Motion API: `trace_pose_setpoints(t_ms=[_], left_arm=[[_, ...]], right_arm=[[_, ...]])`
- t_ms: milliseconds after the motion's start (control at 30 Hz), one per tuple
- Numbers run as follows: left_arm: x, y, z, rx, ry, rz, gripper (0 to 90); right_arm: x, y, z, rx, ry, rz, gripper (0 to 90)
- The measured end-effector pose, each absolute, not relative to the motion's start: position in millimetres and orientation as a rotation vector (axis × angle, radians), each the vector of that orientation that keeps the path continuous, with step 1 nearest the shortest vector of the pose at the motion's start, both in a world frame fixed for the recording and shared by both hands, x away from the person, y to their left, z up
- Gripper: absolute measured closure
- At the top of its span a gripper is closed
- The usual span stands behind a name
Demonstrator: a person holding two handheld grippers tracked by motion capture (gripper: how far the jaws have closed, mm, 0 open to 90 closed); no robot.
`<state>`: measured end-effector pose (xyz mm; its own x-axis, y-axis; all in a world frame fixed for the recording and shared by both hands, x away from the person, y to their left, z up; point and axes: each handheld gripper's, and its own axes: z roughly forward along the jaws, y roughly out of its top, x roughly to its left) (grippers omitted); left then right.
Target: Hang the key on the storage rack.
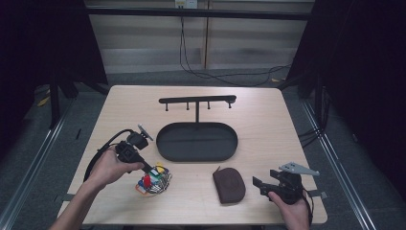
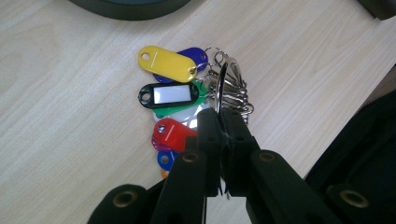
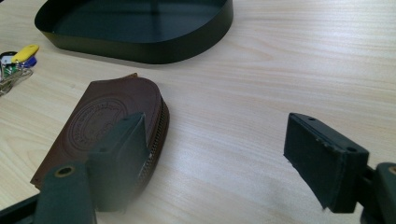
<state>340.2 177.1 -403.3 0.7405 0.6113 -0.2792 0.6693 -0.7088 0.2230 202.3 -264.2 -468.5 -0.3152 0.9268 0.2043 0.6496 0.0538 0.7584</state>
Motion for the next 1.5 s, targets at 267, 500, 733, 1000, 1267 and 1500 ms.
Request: trace_pose_setpoints(t_ms=[267,500,733,1000,1267,1500], left_arm=[[338,168,-394,2.678,0.979,-0.241,87.9],[334,163,-381,2.731,0.953,-0.215,88.0],[330,158,-363,2.764,0.858,-0.195,88.0],[334,158,-342,2.765,0.918,-0.158,88.0],[337,163,-329,2.760,0.926,-0.130,88.0],[338,167,-317,2.756,0.926,-0.100,88.0]], right_arm=[[202,-264,-468,1.581,2.002,1.137,21.4],[202,-264,-468,1.581,2.000,1.138,21.4],[202,-264,-468,1.580,2.001,1.140,21.3],[201,-265,-467,1.582,1.997,1.145,21.3],[201,-265,-467,1.580,1.998,1.145,21.3],[201,-265,-467,1.580,1.998,1.143,21.3]])
